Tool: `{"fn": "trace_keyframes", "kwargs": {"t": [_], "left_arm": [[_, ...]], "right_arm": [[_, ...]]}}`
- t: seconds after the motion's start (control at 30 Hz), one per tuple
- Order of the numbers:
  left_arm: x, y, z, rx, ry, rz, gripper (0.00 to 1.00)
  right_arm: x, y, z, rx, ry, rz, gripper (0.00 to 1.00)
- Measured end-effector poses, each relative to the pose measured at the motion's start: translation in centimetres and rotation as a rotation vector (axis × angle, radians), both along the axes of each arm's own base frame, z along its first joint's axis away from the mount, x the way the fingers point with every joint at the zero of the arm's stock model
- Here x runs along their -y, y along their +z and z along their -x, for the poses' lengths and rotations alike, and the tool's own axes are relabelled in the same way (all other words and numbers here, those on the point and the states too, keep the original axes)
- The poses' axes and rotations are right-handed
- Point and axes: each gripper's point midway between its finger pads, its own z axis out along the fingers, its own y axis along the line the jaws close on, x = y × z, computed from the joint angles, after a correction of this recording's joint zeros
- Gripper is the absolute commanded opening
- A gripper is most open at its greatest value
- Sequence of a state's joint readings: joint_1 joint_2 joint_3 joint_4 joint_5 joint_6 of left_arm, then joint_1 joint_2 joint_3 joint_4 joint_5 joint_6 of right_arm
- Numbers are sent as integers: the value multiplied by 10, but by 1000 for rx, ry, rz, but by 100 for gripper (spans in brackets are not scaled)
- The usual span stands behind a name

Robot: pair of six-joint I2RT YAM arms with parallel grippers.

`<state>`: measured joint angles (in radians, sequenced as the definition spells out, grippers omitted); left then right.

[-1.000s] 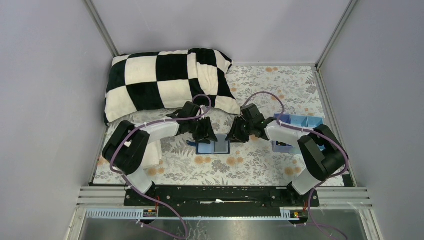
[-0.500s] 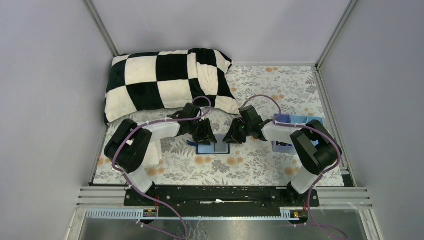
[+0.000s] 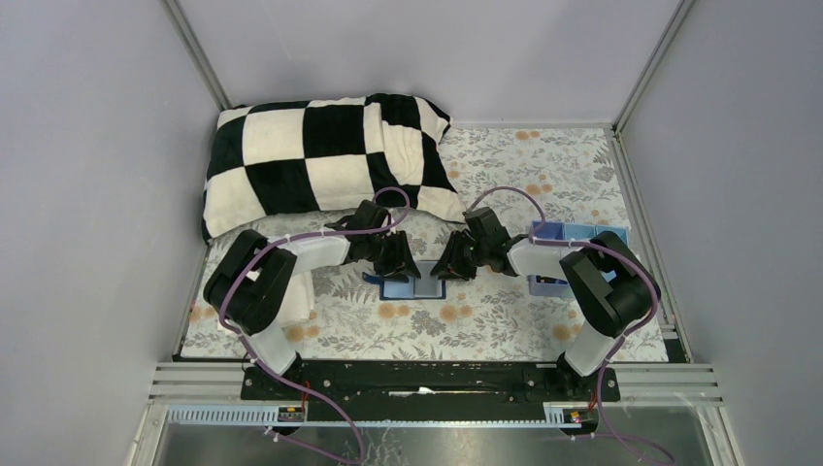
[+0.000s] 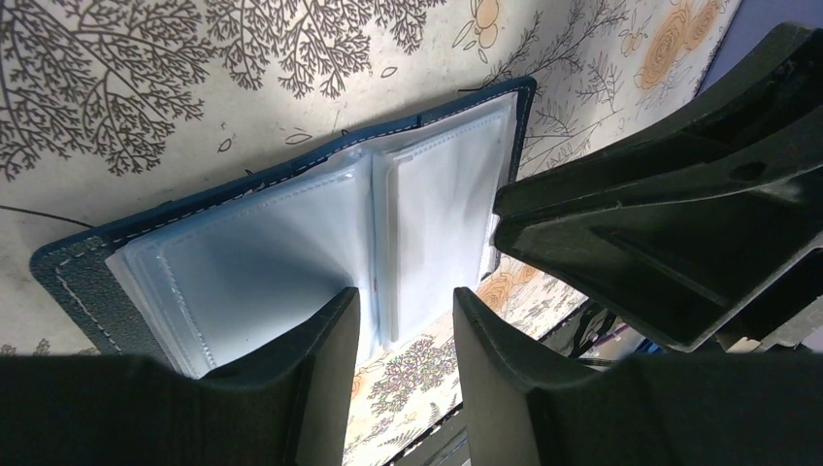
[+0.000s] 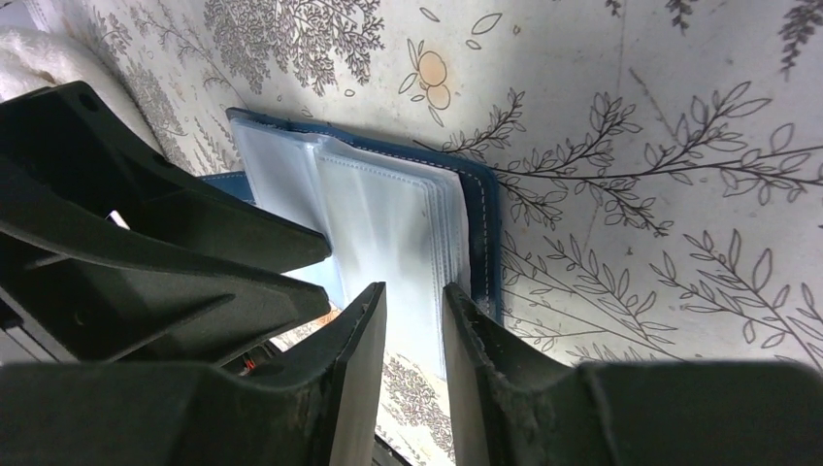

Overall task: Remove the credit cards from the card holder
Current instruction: Remove the credit card from the card holder.

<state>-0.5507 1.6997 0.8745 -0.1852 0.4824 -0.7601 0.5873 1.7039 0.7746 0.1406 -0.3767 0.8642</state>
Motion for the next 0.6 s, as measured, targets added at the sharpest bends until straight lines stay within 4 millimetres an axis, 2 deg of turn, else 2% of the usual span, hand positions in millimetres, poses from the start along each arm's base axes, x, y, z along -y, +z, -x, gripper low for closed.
{"fn": "trace_keyframes", "kwargs": {"t": [0.3, 0.6], "left_arm": [[0, -1, 0, -4, 0, -1, 44], [0, -1, 0, -2, -2, 2, 44]], "right_arm": [[-5, 3, 3, 6, 18, -45, 31], [-15, 13, 1, 24, 38, -106, 31]]}}
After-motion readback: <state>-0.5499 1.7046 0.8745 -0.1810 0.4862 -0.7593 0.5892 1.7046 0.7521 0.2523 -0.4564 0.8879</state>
